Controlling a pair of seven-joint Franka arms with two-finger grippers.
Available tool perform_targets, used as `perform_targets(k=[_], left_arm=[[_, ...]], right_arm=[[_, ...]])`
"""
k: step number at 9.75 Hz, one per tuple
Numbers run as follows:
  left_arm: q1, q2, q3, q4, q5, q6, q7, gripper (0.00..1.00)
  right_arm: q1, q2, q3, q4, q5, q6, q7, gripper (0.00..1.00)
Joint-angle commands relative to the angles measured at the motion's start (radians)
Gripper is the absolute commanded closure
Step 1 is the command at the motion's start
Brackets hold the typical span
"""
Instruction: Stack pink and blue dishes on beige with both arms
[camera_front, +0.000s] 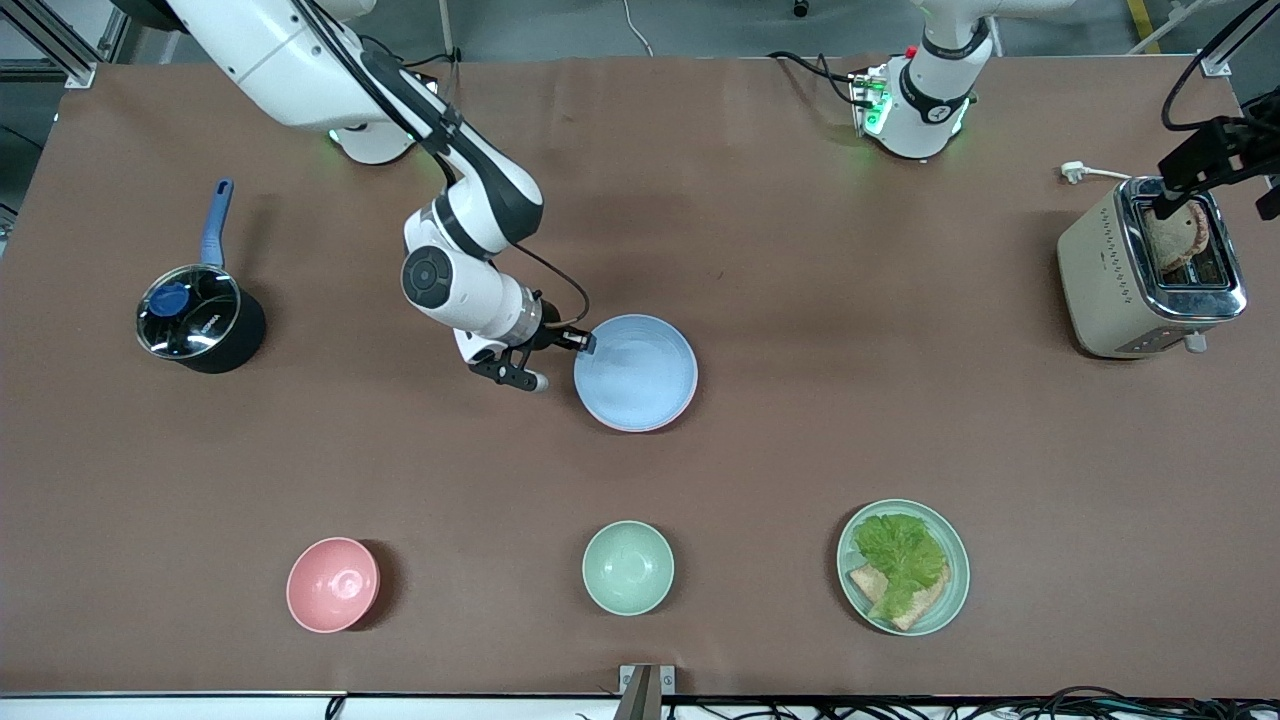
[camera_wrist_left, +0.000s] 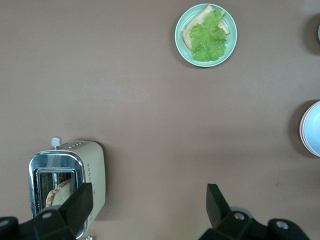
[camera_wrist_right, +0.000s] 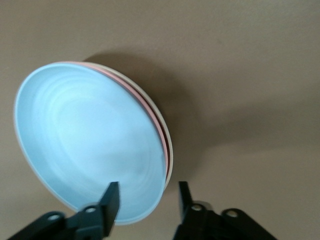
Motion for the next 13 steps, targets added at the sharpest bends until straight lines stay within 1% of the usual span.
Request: perform_targets(k=[1, 2, 3, 4, 5, 6, 7, 8, 9, 10, 11, 12, 13], left_arm=[[-0.002, 0.084, 0.003, 0.077, -0.008, -0.013, 0.007, 0.00], [0.007, 0.100, -0.001, 0.099, -0.008, -0.043, 0.007, 0.00], [0.016, 0.098, -0.004, 0.103, -0.010, -0.054, 0.007, 0.00], [0.016, 0.083, -0.003, 0.098, -0.013, -0.056, 0.006, 0.00], [0.016, 0.081, -0.003, 0.092, -0.013, -0.057, -0.010, 0.00], [0.015, 0.081, -0.004, 0.090, -0.013, -0.077, -0.036, 0.00], [0.009, 0.080, -0.006, 0.084, -0.014, -0.080, -0.046, 0.00], [0.006, 0.078, -0.006, 0.083, -0.014, -0.082, -0.050, 0.00], [0.004, 0.072, -0.007, 0.077, -0.014, -0.083, -0.062, 0.00], [0.007, 0.071, -0.019, 0.069, -0.014, -0.083, -0.069, 0.00], [0.015, 0.071, -0.033, 0.060, -0.014, -0.083, -0.071, 0.00], [0.018, 0.071, -0.038, 0.060, -0.014, -0.083, -0.071, 0.00], [0.028, 0.071, -0.041, 0.058, -0.030, -0.083, -0.071, 0.00]], right_arm=[[-0.099, -0.212, 0.003, 0.048, -0.042, -0.313, 0.030, 0.00], [-0.152, -0.287, 0.004, 0.101, -0.125, -0.430, 0.031, 0.00], [-0.173, -0.344, -0.014, 0.160, -0.169, -0.514, 0.030, 0.00], [-0.141, -0.370, -0.139, 0.253, -0.172, -0.621, 0.021, 0.00], [-0.125, -0.386, -0.239, 0.328, -0.188, -0.712, -0.028, 0.00], [-0.124, -0.416, -0.329, 0.355, -0.192, -0.728, -0.135, 0.00], [-0.122, -0.453, -0.423, 0.347, -0.192, -0.742, -0.262, 0.00], [-0.127, -0.482, -0.512, 0.350, -0.192, -0.803, -0.427, 0.00], [-0.127, -0.498, -0.577, 0.355, -0.192, -0.820, -0.535, 0.00], [-0.128, -0.496, -0.624, 0.373, -0.192, -0.840, -0.640, 0.00], [-0.131, -0.492, -0.631, 0.459, -0.215, -0.866, -0.682, 0.00], [-0.147, -0.475, -0.629, 0.522, -0.229, -0.927, -0.688, 0.00], [-0.151, -0.461, -0.622, 0.533, -0.223, -0.957, -0.681, 0.00]])
